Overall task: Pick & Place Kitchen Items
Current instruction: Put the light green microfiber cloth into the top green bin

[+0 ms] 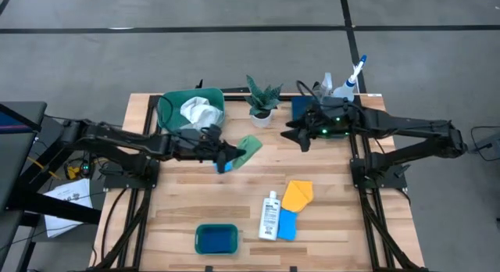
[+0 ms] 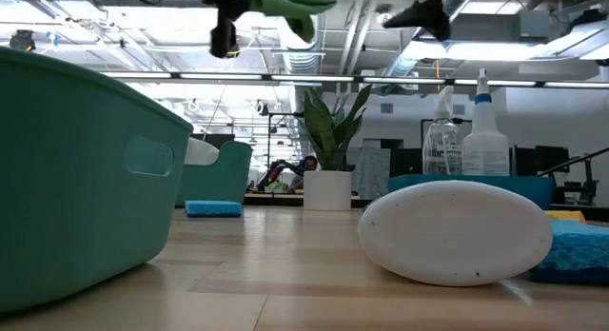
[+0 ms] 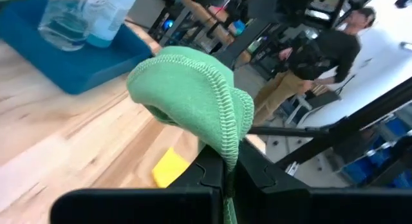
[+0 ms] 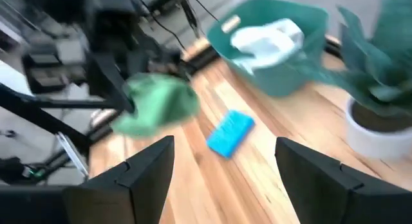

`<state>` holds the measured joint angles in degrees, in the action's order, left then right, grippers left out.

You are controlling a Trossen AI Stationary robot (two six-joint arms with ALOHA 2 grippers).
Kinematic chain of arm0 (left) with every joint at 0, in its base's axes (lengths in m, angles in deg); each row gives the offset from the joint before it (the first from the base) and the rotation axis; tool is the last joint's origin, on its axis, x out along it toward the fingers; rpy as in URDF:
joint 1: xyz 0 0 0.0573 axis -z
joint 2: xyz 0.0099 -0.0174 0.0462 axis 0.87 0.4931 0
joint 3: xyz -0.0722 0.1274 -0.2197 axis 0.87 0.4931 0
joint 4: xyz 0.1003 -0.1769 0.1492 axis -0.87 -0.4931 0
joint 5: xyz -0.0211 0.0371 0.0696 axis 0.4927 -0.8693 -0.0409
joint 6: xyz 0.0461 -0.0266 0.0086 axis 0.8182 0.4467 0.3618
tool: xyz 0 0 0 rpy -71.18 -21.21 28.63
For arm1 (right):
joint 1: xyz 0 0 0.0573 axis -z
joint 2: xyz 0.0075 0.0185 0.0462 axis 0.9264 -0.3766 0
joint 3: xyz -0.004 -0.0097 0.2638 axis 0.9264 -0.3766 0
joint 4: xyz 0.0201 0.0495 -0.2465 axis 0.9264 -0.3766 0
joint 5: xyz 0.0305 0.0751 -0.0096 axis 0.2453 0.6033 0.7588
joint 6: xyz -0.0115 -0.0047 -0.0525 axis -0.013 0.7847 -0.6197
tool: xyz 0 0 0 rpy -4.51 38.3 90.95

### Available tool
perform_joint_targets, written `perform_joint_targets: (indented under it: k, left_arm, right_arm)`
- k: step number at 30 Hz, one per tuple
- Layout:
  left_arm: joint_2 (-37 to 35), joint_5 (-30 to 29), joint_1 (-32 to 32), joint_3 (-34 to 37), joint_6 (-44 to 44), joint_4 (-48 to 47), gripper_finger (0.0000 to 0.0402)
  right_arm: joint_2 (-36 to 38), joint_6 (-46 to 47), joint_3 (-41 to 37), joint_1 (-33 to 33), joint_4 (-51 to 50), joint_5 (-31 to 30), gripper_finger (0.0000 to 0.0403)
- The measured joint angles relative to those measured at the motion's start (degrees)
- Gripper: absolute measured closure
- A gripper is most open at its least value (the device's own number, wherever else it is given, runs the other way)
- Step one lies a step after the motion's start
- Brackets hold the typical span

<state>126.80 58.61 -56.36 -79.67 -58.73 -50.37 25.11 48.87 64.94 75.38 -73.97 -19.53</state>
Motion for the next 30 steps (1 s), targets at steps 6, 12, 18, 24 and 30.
perform_joint_targets:
  k: [6,12,18,24,30]
  left_arm:
    - [-7.1,-2.3,0.4,0.0,0.0,-10.2,0.04]
    - [-12.8,-8.8,1.9,0.0,-2.2,-21.6,0.04]
    - [-16.1,-18.4,2.7,0.0,-6.1,-29.7,0.04]
    - [-16.4,-26.0,2.1,0.0,-10.8,-36.7,0.04]
    - [-16.2,-31.7,-0.5,0.0,-17.2,-42.5,0.0401]
  right_arm:
    - [3.2,0.2,0.0,-0.5,-12.3,-3.2,0.0143]
    - [5.1,3.2,-0.5,-4.1,-22.0,-6.4,0.0143]
    - [7.0,9.1,-3.3,-8.1,-24.9,-9.2,0.0143]
    - [8.9,15.2,-8.3,-10.9,-24.4,-9.2,0.0143]
    - [10.4,19.2,-10.7,-13.7,-24.3,-10.5,0.0143]
